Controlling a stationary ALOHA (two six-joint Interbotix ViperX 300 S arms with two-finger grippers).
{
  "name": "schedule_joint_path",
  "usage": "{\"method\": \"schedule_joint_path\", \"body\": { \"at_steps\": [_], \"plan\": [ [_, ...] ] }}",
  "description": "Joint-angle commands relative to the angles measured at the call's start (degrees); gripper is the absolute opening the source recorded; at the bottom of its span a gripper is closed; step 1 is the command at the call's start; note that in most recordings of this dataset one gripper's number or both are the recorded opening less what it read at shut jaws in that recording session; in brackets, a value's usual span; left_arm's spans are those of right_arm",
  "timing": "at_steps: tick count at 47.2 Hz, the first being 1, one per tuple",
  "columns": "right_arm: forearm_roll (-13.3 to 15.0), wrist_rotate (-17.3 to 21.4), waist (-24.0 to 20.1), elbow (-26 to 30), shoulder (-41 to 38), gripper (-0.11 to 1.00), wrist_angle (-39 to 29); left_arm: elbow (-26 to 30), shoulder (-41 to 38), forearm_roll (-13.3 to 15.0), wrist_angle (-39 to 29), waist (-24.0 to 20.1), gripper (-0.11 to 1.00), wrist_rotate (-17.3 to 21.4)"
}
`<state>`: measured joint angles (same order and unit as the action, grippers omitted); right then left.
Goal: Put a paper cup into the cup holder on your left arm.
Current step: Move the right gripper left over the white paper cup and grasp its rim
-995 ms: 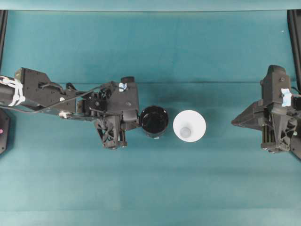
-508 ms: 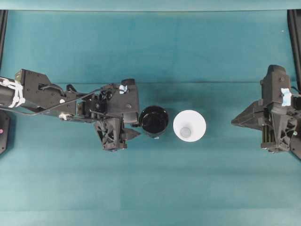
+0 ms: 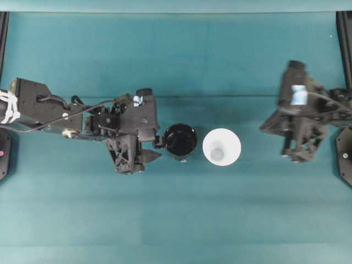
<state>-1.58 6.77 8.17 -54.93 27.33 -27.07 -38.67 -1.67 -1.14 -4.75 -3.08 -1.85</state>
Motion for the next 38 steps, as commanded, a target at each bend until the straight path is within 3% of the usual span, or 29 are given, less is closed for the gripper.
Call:
{"method": "schedule_joint_path", "body": {
  "at_steps": [1, 13, 17, 23, 38],
  "plan": [
    [-0.18, -0.09, 0.18, 3.08, -2.11, 0.15, 0.44, 0.53, 1.32, -0.09, 0.62, -0.09, 0.95, 0.35],
    [-0.18, 0.35, -0.09, 7.12, -6.5, 0.82, -2.02, 0.0, 5.8, -0.09, -2.29, 0.44, 0.96, 1.23],
    [-0.18, 0.09, -0.09, 7.65, -7.21, 0.97, -1.58, -0.88, 7.82, -0.09, -4.92, 0.88, 0.96, 1.41],
    [-0.09, 0.09, -0.18, 8.44, -8.44, 0.96, -0.44, -3.52, 10.72, -0.09, -7.91, 1.32, 0.96, 1.41],
    [-0.09, 0.62, -0.44, 11.95, -16.17, 0.97, 1.32, -8.35, 15.82, -0.09, -8.0, 1.85, 0.96, 0.79]
  ]
}}
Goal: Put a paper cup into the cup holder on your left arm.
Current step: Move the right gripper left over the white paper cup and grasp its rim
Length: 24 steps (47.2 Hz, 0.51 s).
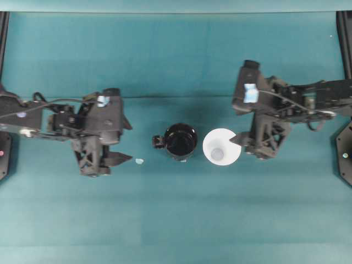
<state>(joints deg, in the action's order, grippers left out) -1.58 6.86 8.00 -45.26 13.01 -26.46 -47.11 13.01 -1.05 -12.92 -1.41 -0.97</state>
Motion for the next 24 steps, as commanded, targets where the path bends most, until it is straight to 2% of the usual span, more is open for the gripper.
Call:
{"method": "schedule_joint_path", "body": {
  "at_steps": [1, 10, 24],
  "plan": [
    [-0.09, 0.44, -0.26, 2.64, -2.37, 0.97, 0.79, -0.09, 1.14, -0.18, 0.18, 0.26, 0.96, -0.09],
    [0.0, 0.18, -0.26, 4.83, -5.98, 0.97, 0.97, -0.18, 1.32, -0.18, 0.26, 0.44, 0.95, 0.35],
    [0.0, 0.53, -0.18, 4.75, -7.73, 0.96, 0.62, -0.35, 1.14, -0.18, 0.18, 0.88, 0.95, 0.53]
  ]
}}
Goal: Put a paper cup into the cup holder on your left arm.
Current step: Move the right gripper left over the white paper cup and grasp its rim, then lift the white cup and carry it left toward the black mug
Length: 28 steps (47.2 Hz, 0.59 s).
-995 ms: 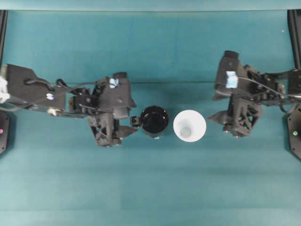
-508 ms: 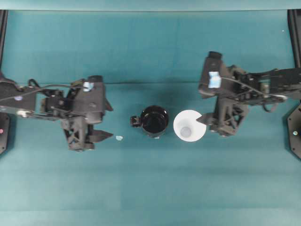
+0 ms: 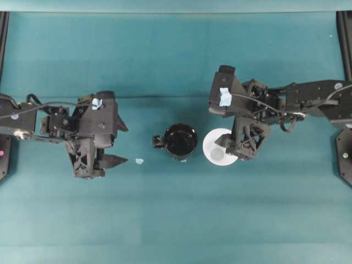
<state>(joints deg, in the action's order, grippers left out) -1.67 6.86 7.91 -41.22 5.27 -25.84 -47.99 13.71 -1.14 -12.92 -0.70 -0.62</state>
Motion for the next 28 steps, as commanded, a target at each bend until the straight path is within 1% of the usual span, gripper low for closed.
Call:
{"method": "schedule_joint_path", "body": {
  "at_steps": [1, 14, 19, 21, 23, 25, 28],
  "plan": [
    [0.09, 0.53, -0.18, 0.62, -0.09, 0.96, -0.09, 0.62, 0.44, -0.09, 0.18, 0.18, 0.95, 0.18],
    [0.09, 0.53, -0.26, 1.14, -2.64, 0.95, -0.35, 0.53, 0.44, -0.09, 0.18, 0.62, 0.95, 0.09],
    [0.09, 0.44, -0.26, 1.58, -2.81, 0.91, -0.44, 0.53, 0.44, -0.09, 0.0, 0.7, 0.95, 0.0],
    [0.09, 0.18, -0.35, 1.67, -2.81, 0.86, -0.35, 0.53, 0.35, -0.09, 0.0, 0.79, 0.95, 0.0],
    [0.09, 0.09, -0.44, 1.67, -2.81, 0.78, -0.35, 0.53, 0.44, -0.09, 0.0, 0.7, 0.95, 0.0],
    [0.09, 0.0, -0.62, 1.76, -2.9, 0.69, -0.44, 0.53, 0.35, -0.09, -0.09, 0.7, 0.95, 0.0],
    [0.18, -0.18, -1.14, 1.76, -2.81, 0.53, -0.35, 0.53, 0.35, -0.09, 0.0, 0.7, 0.95, 0.0]
  ]
}}
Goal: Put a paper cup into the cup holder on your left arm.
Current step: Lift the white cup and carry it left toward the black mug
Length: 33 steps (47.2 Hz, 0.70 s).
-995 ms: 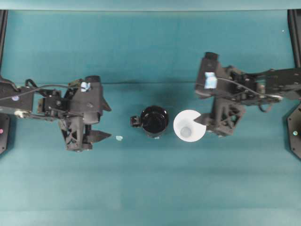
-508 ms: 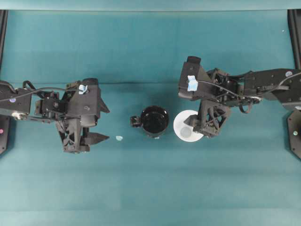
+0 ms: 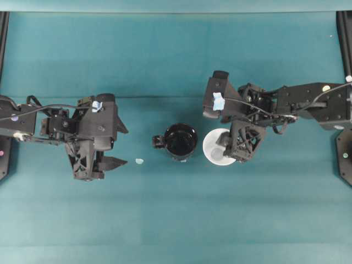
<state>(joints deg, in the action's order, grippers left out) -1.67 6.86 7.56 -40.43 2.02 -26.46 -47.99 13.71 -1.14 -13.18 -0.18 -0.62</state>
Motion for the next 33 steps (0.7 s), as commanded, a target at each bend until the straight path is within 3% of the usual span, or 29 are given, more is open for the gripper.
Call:
{"method": "schedule_joint_path", "body": {
  "at_steps": [1, 6, 12, 33],
  "plan": [
    [0.09, -0.18, -0.97, 0.97, 0.44, 0.47, 0.26, 0.53, 0.35, -0.09, 0.26, 0.18, 0.95, 0.0],
    [0.09, -0.09, -1.58, 1.05, 0.44, 0.19, 0.18, 0.53, 0.44, -0.09, 0.18, 0.18, 0.95, 0.09],
    [-0.18, 0.18, -1.93, 1.05, 0.62, 0.0, -0.7, 0.53, 0.35, -0.09, 0.18, 0.18, 0.95, 0.18],
    [-0.79, 0.44, -0.62, 1.41, 5.62, -0.03, -6.86, 0.53, 0.35, -0.09, 0.18, 0.18, 0.95, 0.0]
  ]
}}
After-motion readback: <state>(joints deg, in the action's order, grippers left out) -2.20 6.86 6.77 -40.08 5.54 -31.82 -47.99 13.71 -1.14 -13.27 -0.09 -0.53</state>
